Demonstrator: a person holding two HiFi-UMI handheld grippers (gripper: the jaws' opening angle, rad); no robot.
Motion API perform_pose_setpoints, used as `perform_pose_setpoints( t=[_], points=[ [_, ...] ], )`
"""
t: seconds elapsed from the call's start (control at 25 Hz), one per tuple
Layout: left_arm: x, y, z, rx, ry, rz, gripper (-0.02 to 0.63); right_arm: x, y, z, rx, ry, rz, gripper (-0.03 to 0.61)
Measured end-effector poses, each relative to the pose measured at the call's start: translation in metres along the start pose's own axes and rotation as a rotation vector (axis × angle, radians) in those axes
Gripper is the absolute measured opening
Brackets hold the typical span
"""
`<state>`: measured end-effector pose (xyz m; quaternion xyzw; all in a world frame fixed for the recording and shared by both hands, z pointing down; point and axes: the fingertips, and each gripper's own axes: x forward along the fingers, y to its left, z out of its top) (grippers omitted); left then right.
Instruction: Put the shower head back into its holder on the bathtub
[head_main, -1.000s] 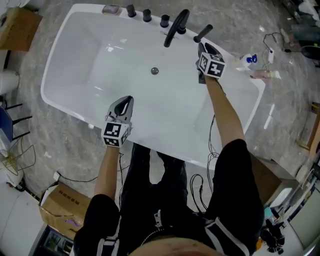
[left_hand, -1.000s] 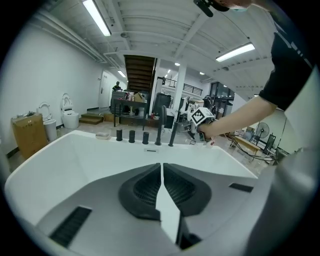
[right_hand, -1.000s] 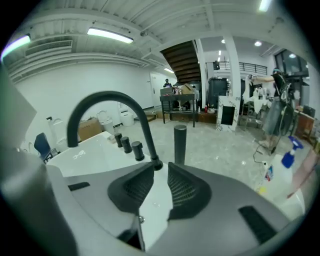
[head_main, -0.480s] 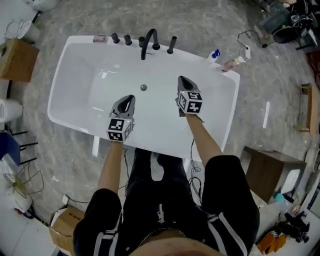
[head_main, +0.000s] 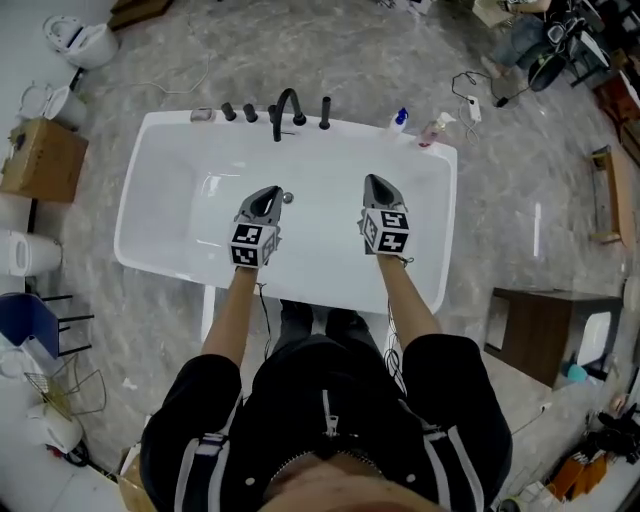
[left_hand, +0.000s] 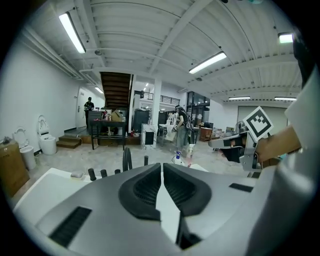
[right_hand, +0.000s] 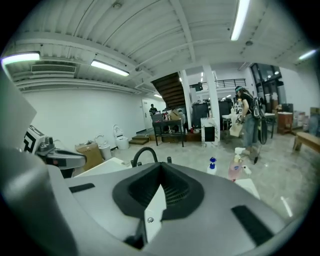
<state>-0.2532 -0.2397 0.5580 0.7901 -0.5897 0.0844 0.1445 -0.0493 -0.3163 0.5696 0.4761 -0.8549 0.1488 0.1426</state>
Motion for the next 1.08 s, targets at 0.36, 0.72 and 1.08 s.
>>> perform_pose_setpoints(
  t=[0.36,0.72,1.08],
  points=[
    [-0.003,-0.025,0.037,0.037,-0.049,-0.031,0.034,-0.05,-0.003,0.047,0.007,-0.117,-0.025,0.005],
    [-0.013,-0.036,0.034,0.052,-0.033,-0.033,0.034,-0.062,0.0,0.044,0.006,-0.116,-0.004,0.005],
    [-0.023,-0.048,0.029,0.046,-0.036,-0.011,0.034,-0.071,0.0,0.036,-0.013,-0.098,0.026,0.005]
  ],
)
